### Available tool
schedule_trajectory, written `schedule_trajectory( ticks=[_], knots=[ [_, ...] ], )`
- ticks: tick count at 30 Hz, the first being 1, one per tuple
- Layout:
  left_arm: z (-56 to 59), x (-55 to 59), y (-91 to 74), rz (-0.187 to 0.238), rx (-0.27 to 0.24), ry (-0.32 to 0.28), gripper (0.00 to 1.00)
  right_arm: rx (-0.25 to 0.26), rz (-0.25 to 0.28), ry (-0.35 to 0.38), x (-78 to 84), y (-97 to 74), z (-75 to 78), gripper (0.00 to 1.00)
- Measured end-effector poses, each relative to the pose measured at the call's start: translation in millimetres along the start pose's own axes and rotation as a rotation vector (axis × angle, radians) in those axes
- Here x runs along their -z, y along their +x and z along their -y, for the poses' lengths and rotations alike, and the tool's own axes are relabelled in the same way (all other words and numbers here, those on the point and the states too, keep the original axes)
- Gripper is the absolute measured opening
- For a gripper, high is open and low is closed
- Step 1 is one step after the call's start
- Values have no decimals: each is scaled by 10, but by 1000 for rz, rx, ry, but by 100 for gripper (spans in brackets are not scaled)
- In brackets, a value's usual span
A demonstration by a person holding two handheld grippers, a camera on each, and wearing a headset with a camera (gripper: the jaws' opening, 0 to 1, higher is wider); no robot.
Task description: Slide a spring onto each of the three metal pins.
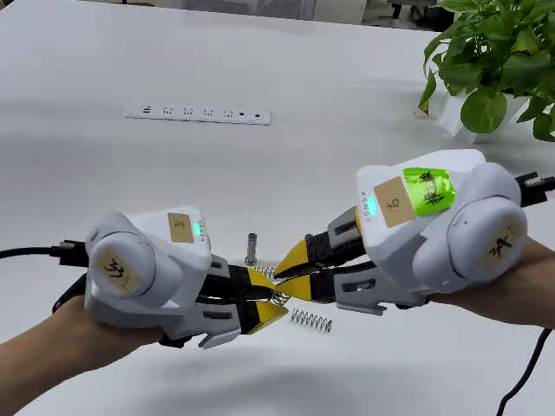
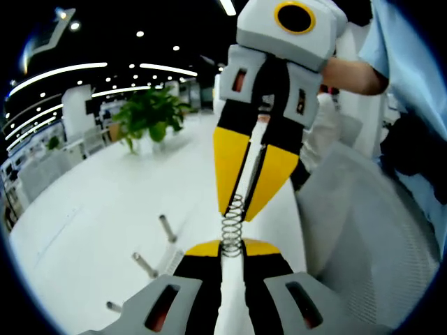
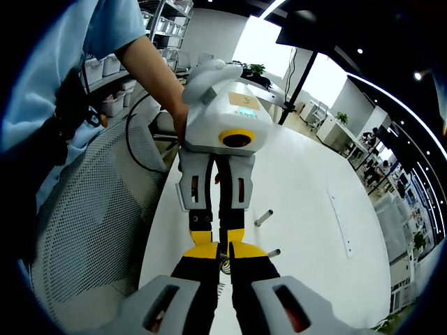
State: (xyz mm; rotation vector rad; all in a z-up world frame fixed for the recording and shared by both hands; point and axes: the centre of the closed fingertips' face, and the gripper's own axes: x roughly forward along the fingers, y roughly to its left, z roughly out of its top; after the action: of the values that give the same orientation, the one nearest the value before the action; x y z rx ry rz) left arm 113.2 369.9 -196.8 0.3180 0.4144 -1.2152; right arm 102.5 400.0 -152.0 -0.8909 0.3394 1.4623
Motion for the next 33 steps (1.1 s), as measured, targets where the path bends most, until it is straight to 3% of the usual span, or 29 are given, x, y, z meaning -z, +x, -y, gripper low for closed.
schedule_trajectory(
  ticks=[5,7,9,12,16,25,33],
  knots=[
    [-12,-16,14,10,-2,-1,9,10,25,53,-3,-63,60,18],
    [-10,-21,18,9,0,11,10,-10,27,93,10,-89,66,23],
    [-9,-28,19,8,2,22,10,-35,12,109,47,-112,68,25],
    [-5,-46,20,6,3,40,10,-92,-57,121,176,-120,8,27],
    [16,-78,28,3,7,66,10,-150,-109,143,294,-75,-40,28],
    [58,-81,37,-4,14,84,10,-211,-128,162,296,4,-67,25],
    [46,-103,19,10,5,77,10,-227,-123,164,290,23,-83,21]
  ],
)
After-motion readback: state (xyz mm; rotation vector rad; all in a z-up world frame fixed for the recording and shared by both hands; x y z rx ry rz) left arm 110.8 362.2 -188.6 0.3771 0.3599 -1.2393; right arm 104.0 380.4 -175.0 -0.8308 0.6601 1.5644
